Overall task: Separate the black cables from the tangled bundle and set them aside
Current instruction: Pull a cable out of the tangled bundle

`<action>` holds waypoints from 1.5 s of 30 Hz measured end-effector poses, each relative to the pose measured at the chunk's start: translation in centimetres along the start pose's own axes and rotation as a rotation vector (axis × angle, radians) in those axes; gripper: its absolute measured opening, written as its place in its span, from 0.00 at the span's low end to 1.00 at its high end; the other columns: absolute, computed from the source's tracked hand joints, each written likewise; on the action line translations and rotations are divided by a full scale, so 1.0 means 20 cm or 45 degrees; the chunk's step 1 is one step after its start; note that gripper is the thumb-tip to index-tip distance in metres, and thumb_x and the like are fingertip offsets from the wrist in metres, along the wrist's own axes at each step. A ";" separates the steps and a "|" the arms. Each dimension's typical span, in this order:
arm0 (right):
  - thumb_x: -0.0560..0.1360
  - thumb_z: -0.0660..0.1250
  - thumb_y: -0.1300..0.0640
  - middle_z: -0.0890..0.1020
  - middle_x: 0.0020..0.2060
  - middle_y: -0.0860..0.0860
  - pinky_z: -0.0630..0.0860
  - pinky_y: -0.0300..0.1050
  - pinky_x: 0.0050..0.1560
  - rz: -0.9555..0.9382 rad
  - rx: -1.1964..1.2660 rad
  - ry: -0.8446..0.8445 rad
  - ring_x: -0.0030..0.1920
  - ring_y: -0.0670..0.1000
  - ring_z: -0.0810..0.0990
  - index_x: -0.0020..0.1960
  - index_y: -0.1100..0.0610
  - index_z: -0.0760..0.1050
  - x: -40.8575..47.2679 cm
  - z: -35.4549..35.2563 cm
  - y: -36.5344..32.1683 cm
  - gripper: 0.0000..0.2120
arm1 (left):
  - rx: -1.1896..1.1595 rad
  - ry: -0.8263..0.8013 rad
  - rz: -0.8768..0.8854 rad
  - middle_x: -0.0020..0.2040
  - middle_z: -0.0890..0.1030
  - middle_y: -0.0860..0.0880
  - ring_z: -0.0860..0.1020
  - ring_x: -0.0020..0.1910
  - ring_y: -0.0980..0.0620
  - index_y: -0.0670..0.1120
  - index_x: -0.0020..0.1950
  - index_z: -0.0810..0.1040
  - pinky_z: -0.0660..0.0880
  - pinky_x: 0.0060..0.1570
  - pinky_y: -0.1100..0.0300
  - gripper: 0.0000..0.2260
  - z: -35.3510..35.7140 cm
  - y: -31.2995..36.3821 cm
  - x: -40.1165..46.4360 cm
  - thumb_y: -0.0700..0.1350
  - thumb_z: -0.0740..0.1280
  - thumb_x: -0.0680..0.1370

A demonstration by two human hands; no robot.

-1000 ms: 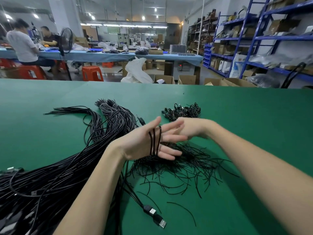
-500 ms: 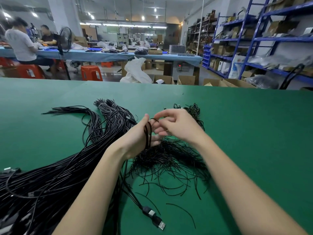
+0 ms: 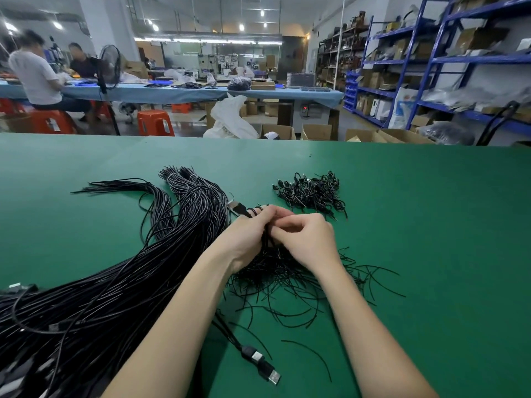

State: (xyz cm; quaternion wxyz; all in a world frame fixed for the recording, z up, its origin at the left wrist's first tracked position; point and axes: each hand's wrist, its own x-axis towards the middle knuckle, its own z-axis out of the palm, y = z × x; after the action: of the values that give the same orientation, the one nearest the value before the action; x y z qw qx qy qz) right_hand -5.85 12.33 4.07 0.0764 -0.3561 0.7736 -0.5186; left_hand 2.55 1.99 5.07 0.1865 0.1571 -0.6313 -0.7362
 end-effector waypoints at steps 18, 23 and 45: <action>0.80 0.69 0.43 0.79 0.30 0.46 0.71 0.40 0.37 -0.280 -0.045 -0.559 0.30 0.43 0.73 0.39 0.53 0.79 0.17 -0.10 -0.12 0.16 | 0.098 -0.505 -0.208 0.27 0.59 0.53 0.57 0.26 0.54 0.46 0.36 0.67 0.60 0.29 0.62 0.17 -0.02 0.04 -0.07 0.40 0.54 0.85; 0.81 0.66 0.41 0.75 0.25 0.42 0.71 0.45 0.43 -0.156 0.019 -0.545 0.30 0.42 0.74 0.37 0.52 0.73 0.18 -0.10 -0.07 0.19 | -0.050 -0.461 -0.210 0.28 0.58 0.53 0.58 0.27 0.54 0.45 0.40 0.68 0.64 0.30 0.62 0.13 -0.03 0.06 -0.08 0.41 0.55 0.85; 0.86 0.50 0.40 0.80 0.52 0.48 0.74 0.58 0.65 -0.043 0.090 -0.139 0.61 0.52 0.77 0.52 0.48 0.74 0.10 0.04 0.08 0.18 | -0.132 -0.154 -0.192 0.43 0.80 0.47 0.78 0.35 0.53 0.41 0.62 0.76 0.81 0.46 0.49 0.15 0.05 0.02 -0.04 0.48 0.54 0.87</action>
State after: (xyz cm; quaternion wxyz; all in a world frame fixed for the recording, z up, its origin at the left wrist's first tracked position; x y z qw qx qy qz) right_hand -7.67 10.70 2.83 0.1223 -0.3940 0.7433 -0.5267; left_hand 2.75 3.10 5.51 0.1000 0.1494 -0.5891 -0.7878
